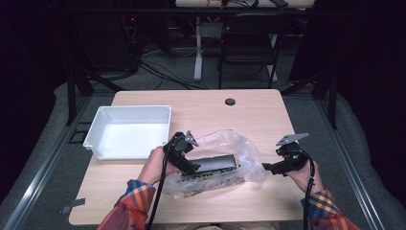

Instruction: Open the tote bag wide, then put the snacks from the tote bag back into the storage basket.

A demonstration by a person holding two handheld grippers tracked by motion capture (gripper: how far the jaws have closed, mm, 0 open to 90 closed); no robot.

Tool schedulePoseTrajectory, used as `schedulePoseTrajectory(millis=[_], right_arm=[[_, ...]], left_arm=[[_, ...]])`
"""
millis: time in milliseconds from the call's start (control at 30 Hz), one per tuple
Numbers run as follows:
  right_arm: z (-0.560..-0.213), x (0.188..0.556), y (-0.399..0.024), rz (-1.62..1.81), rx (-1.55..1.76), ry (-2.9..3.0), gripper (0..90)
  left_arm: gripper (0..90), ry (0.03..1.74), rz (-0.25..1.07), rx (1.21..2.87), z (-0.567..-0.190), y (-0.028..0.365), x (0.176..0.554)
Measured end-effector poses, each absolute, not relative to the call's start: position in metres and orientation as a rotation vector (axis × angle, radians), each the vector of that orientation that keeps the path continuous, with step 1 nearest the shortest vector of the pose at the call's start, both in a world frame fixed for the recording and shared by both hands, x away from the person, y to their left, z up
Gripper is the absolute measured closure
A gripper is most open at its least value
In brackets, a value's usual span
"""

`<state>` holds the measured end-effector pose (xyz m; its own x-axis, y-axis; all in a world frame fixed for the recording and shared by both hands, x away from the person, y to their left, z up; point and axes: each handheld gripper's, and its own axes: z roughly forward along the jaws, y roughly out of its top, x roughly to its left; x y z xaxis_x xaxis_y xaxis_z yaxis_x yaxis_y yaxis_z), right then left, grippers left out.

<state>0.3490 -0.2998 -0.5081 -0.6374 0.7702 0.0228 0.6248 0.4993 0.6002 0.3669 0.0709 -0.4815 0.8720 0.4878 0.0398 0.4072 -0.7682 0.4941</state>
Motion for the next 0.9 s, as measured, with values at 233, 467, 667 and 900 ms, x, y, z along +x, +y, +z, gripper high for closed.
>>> schedulePoseTrajectory(millis=[233, 467, 667, 900], right_arm=[[-0.514, 0.347, -0.307, 0.852, 1.22, 2.495, 13.8], [-0.519, 0.35, -0.309, 0.826, 1.238, 2.511, 10.4], [-0.521, 0.351, -0.311, 0.818, 1.253, 2.512, 10.5], [-0.522, 0.352, -0.31, 0.801, 1.242, 2.527, 10.6]], left_arm=[[16.1, 0.642, 0.197, 2.61, -0.492, 0.068, 0.372], [16.2, 0.627, 0.173, 2.627, -0.496, 0.066, 0.373], [18.9, 0.584, 0.15, 2.655, -0.5, 0.063, 0.373], [24.9, 0.559, 0.115, 2.697, -0.506, 0.059, 0.378]])
